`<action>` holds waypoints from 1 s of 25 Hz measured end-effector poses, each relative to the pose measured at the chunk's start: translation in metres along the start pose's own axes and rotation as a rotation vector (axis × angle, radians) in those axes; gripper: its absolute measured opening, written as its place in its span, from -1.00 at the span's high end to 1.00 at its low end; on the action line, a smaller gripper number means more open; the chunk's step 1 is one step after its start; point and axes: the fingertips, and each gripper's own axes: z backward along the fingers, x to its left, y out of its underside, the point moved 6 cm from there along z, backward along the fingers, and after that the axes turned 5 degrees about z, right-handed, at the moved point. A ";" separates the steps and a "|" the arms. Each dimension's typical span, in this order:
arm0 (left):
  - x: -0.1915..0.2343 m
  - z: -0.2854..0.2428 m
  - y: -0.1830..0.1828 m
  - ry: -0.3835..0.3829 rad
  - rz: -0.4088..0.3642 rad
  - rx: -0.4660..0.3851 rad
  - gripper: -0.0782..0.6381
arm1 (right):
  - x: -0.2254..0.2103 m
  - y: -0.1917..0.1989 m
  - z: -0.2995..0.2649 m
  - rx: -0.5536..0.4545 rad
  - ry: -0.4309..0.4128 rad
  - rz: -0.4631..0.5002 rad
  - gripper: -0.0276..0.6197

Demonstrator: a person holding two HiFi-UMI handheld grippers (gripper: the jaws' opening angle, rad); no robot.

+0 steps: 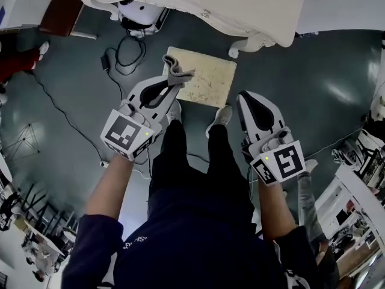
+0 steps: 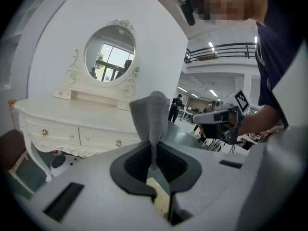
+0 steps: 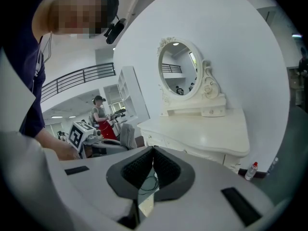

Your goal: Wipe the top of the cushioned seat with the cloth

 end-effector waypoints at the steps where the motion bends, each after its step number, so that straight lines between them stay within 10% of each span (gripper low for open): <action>1: 0.004 -0.009 0.006 -0.005 -0.003 0.012 0.70 | -0.009 0.006 -0.003 0.005 0.003 -0.007 0.84; 25: 0.218 -0.182 0.295 -0.223 -0.153 0.728 0.70 | -0.101 0.165 -0.017 0.205 0.043 -0.174 0.84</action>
